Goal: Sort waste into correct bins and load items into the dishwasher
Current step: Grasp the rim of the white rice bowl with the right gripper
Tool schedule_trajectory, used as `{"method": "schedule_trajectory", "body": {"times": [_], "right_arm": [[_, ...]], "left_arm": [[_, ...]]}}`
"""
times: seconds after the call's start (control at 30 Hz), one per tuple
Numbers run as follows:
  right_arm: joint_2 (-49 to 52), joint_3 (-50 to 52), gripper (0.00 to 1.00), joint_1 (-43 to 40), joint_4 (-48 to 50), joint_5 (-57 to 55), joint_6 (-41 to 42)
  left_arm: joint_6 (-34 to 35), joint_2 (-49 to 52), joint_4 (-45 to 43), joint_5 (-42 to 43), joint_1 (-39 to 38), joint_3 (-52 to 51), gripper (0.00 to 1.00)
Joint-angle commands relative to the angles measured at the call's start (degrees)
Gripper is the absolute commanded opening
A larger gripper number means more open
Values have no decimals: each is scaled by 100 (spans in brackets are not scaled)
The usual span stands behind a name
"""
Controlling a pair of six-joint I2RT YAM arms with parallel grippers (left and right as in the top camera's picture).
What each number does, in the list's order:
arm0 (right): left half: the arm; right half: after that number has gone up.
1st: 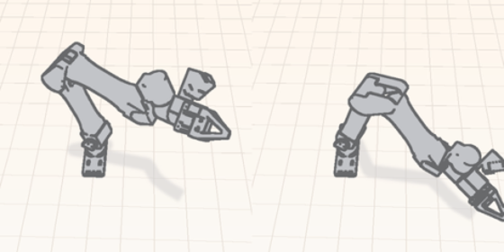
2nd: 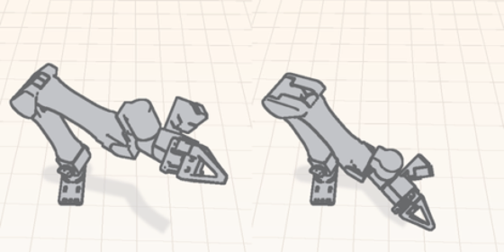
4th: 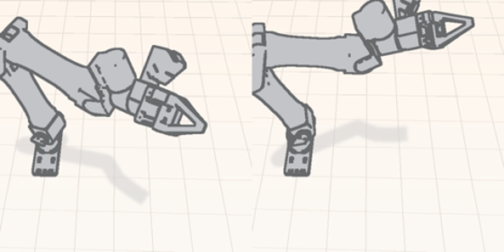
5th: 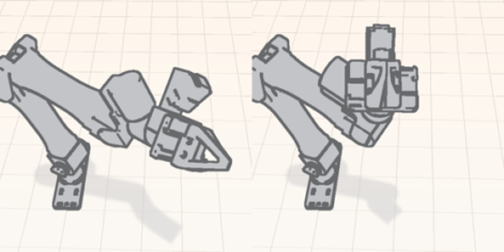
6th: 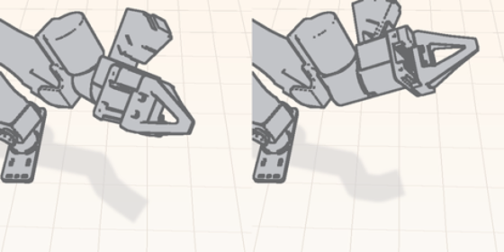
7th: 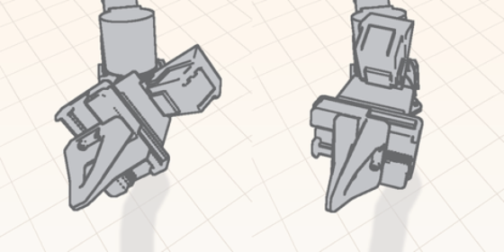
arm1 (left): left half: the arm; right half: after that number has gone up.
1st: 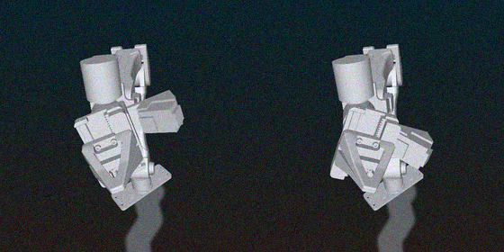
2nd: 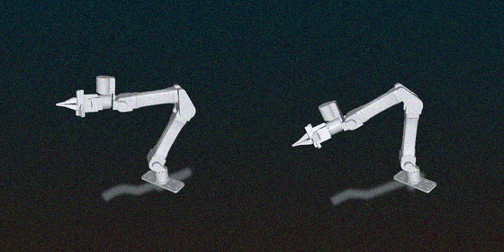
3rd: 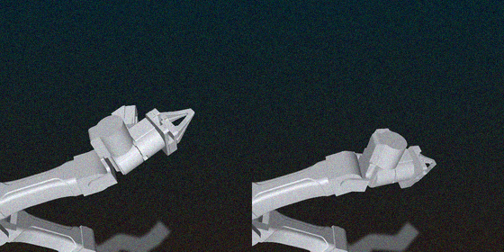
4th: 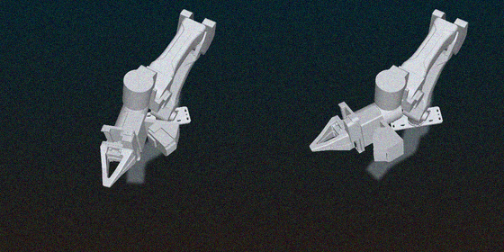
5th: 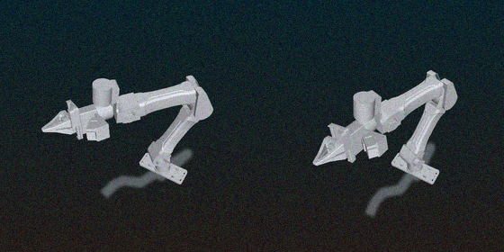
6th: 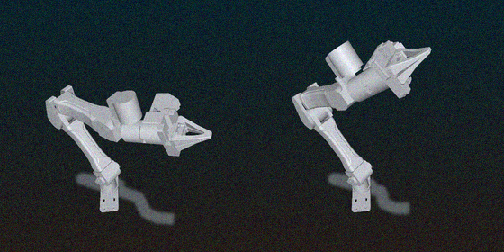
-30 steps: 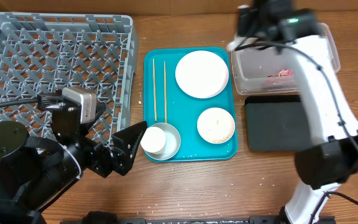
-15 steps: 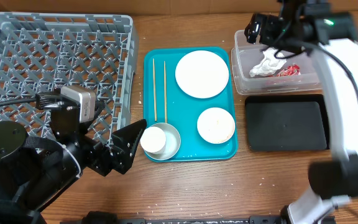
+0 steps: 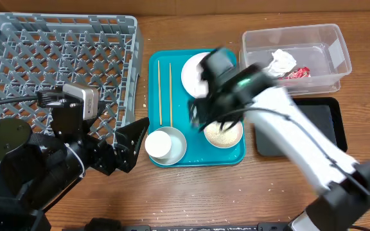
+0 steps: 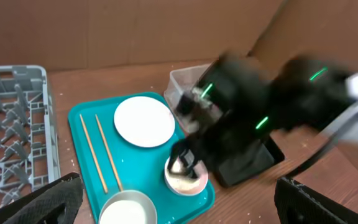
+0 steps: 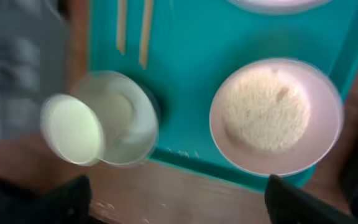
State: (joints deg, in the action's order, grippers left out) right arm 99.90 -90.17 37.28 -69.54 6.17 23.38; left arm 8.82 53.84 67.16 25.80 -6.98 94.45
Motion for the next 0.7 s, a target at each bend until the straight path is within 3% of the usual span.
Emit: {"method": "schedule_trajectory", "body": {"times": [0.0, 0.1, 0.17, 0.23, 0.37, 0.5, 0.67], "right_arm": [[-173, 1110, 77, 262, 1016, -1200, 586], [-173, 1814, 74, 262, 1947, -1375, 584], [-173, 2358, 61, 238, 2649, -1364, 575], [-173, 2664, 43, 240, 2957, -1145, 577], [-173, 2999, 34, 245, 3270, -544, 516], [-219, 2865, 6, 234, 3182, -549, 516], [-745, 2096, 4, 50, 2417, -533, 516]], "left_arm": [[-109, 4, 68, -90, 22, 63, 100], [-109, 4, 140, -90, 22, 63, 100], [-111, 4, 177, -92, 22, 63, 100], [-109, 4, 188, -87, 22, 63, 100], [-109, 4, 201, -76, 22, 63, 100], [-109, 4, 201, -79, 22, 63, 100], [-111, 4, 203, -79, 22, 63, 100]]}}
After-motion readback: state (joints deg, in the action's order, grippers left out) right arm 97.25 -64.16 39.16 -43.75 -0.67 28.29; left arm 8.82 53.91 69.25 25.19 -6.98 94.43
